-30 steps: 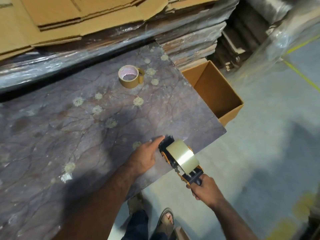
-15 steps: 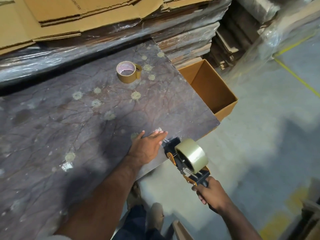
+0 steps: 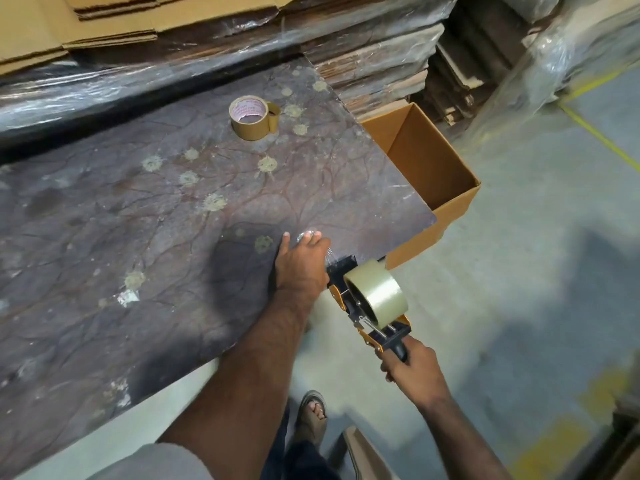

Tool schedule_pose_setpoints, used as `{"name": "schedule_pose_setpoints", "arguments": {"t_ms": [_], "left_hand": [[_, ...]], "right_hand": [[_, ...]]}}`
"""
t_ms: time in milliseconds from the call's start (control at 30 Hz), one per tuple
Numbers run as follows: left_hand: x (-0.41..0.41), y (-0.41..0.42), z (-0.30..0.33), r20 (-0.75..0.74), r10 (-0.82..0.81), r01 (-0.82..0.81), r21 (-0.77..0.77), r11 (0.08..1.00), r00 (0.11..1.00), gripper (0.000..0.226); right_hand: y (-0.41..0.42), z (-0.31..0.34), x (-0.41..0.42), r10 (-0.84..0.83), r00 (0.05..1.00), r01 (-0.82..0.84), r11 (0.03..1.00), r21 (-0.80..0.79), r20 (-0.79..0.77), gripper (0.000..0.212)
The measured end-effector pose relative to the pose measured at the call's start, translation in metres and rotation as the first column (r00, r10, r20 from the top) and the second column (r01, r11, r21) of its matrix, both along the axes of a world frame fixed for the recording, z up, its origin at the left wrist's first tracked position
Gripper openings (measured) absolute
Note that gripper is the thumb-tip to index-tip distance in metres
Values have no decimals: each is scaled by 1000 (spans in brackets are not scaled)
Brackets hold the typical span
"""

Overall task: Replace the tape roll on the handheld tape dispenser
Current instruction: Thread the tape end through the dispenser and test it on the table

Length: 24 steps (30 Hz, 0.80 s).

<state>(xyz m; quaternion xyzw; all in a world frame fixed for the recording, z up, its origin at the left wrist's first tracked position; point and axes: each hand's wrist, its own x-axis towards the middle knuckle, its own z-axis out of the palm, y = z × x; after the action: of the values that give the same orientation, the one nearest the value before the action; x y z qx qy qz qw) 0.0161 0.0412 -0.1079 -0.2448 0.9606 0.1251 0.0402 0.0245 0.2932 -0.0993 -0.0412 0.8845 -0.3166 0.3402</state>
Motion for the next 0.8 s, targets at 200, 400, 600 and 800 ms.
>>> {"name": "schedule_pose_setpoints", "arguments": {"t_ms": [200, 400, 600, 800], "left_hand": [[2, 2, -8, -49, -5, 3, -32, 999, 999, 55], [-1, 1, 4, 40, -14, 16, -31, 999, 999, 55], [-2, 3, 12, 28, 20, -20, -9, 1000, 999, 58], [-4, 5, 13, 43, 63, -63, -12, 998, 997, 64]], "right_hand": [[-9, -10, -1, 22, 994, -5, 987, 159, -105, 23], [-8, -12, -4, 9, 994, 11, 982, 188, -109, 31], [-6, -13, -8, 0, 995, 16, 986, 168, -96, 30], [-3, -17, -13, -12, 998, 22, 991, 134, -69, 33]]}}
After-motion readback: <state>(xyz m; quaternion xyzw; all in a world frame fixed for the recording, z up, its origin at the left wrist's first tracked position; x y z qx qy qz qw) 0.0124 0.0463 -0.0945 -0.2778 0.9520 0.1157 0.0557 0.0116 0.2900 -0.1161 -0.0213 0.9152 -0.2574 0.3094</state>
